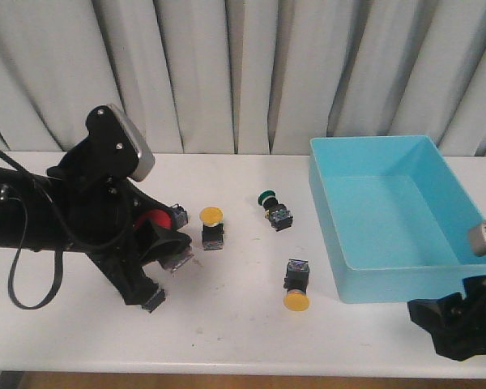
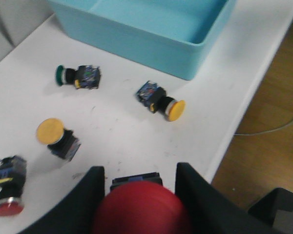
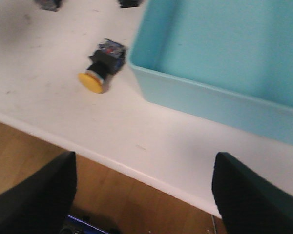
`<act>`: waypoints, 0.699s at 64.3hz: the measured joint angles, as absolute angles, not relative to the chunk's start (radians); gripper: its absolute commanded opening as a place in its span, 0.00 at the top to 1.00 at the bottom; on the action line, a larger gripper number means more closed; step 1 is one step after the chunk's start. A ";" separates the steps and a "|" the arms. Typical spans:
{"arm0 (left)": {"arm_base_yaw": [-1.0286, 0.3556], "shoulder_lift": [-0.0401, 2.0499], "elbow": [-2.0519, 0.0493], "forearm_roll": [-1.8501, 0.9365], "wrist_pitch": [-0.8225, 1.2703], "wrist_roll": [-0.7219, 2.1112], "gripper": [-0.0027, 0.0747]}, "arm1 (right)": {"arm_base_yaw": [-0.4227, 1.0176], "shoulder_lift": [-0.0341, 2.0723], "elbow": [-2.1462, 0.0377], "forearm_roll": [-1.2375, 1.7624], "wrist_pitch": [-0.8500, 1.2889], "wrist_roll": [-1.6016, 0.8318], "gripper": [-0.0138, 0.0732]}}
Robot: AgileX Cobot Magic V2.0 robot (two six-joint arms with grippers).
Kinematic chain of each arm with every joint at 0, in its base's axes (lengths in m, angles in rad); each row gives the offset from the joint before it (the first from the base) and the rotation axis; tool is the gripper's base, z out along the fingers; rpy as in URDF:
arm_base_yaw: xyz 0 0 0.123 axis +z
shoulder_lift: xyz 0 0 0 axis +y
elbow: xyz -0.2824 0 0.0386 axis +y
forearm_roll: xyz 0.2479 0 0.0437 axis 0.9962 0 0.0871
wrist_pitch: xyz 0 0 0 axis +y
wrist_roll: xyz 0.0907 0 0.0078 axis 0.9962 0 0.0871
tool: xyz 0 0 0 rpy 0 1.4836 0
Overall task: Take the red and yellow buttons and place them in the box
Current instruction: 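Lift the red button with the left gripper toward the right gripper, then grasp the red button with the right gripper, then open the left gripper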
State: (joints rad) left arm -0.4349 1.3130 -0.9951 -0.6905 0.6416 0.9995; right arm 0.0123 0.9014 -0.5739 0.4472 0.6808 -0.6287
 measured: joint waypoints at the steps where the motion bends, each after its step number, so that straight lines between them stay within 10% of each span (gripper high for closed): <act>1: -0.435 1.314 -0.995 -0.715 0.648 1.033 0.79 | 0.012 0.911 -0.581 0.468 0.690 -0.663 0.23; 24: -0.435 1.352 -0.995 -1.244 0.936 1.858 0.79 | 0.284 1.113 -0.733 0.790 0.795 -1.335 0.24; 45: -0.435 1.352 -0.995 -1.284 1.053 1.944 0.79 | 0.555 1.142 -0.761 0.986 0.615 -1.641 0.25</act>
